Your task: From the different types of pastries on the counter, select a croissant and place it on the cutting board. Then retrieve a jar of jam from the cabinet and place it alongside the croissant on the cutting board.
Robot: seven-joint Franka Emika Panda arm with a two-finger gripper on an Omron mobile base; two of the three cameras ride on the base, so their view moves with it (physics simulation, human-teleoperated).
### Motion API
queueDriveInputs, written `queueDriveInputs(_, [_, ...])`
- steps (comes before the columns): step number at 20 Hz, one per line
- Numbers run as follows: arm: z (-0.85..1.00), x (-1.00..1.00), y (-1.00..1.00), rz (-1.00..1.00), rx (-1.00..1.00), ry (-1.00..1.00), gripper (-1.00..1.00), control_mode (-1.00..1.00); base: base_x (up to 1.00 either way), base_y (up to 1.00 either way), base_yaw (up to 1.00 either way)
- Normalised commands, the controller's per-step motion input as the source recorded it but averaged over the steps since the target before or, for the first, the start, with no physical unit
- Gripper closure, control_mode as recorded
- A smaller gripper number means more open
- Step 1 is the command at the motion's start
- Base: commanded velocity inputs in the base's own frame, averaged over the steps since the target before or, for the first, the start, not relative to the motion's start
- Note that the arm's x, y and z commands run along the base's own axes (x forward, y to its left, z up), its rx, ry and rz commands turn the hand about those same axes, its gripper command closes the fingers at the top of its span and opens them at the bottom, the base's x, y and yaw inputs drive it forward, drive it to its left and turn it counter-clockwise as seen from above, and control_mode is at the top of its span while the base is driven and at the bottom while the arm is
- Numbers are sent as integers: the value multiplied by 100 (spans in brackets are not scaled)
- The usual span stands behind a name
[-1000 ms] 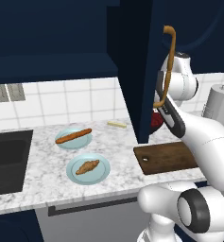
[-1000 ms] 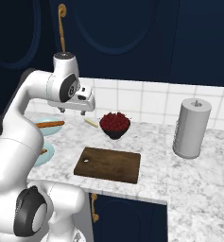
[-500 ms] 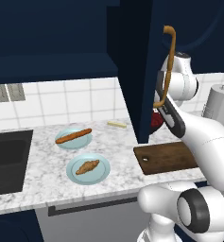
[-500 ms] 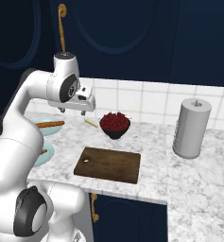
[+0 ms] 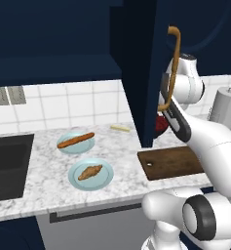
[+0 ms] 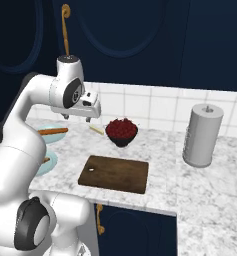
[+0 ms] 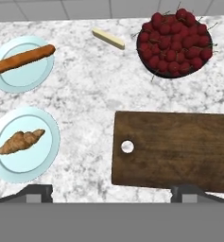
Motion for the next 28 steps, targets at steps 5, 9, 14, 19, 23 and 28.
queueDriveInputs(5, [0,0,0,0,0,0,-100,100,-58,0,0])
queueDriveInputs(9, [0,0,0,0,0,0,-100,100,-75,0,0])
queueDriveInputs(14, [0,0,0,0,0,0,-100,100,-80,0,0])
queueDriveInputs(19, [0,0,0,0,0,0,-100,100,-67,26,0])
queueDriveInputs(23, [0,0,0,0,0,0,-100,100,-52,89,-1])
queueDriveInputs(28, [0,0,0,0,0,0,-100,100,-28,100,-4])
